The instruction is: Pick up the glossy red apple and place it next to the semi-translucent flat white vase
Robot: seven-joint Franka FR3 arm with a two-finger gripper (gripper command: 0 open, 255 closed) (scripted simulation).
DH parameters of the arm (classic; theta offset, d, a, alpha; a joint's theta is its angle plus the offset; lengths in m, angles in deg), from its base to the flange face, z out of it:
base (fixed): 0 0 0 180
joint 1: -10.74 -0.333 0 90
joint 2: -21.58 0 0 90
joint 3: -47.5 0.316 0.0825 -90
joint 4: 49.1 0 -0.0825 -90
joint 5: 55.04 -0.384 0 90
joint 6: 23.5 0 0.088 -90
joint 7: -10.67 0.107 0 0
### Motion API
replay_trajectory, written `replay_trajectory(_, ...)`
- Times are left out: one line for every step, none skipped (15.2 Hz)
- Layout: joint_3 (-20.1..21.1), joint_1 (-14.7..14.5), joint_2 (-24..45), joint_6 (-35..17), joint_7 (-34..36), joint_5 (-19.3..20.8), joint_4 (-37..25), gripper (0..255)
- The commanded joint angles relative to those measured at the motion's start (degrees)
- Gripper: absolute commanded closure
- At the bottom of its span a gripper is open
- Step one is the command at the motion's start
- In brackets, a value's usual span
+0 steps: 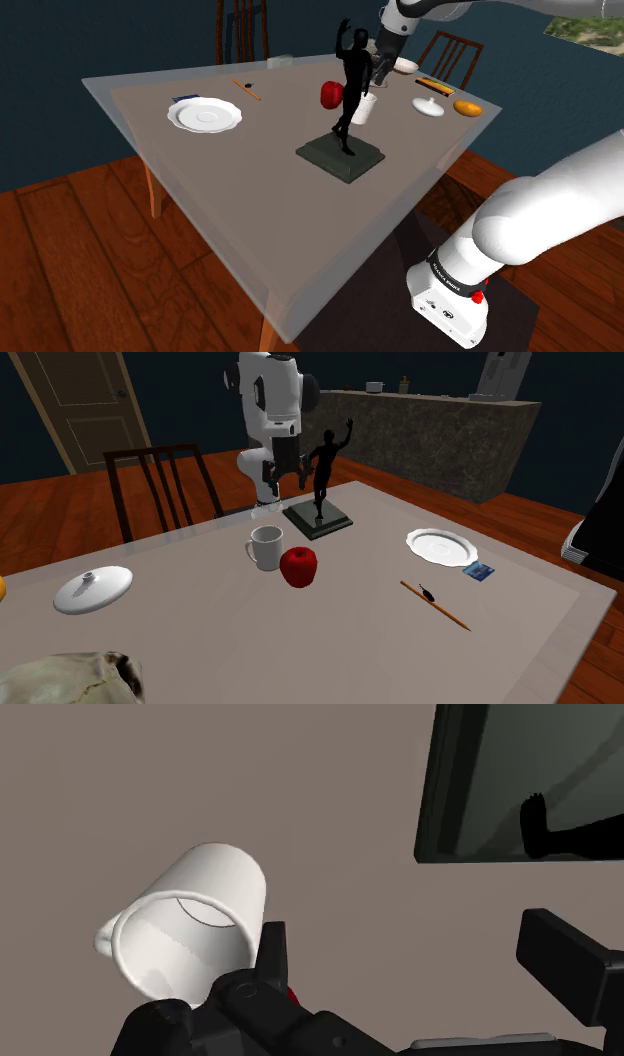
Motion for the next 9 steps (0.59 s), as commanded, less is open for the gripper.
replay_trajectory(-1.3,0.0,4.2,-1.3,-2.5,-1.3,-3.5,0)
replay_trajectory(-1.8,0.0,6.3,-1.8,-3.8,-2.0,-5.3,0)
replay_trajectory(-2.3,0.1,8.4,-2.3,-5.0,-2.9,-7.2,0)
replay_trajectory(-2.8,0.1,10.6,-2.6,-6.3,-3.7,-9.2,0)
replay_trajectory(-3.2,0.3,12.7,-2.8,-7.5,-4.7,-11.3,0)
replay_trajectory(-3.6,0.5,14.9,-3.0,-8.8,-5.7,-13.5,0)
replay_trajectory(-3.9,0.7,17.2,-3.1,-10.1,-6.7,-15.8,0)
replay_trajectory(-4.2,1.0,19.4,-3.0,-11.3,-7.8,-18.2,0)
replay_trajectory(-4.4,1.3,21.7,-2.9,-12.5,-8.9,-20.7,0)
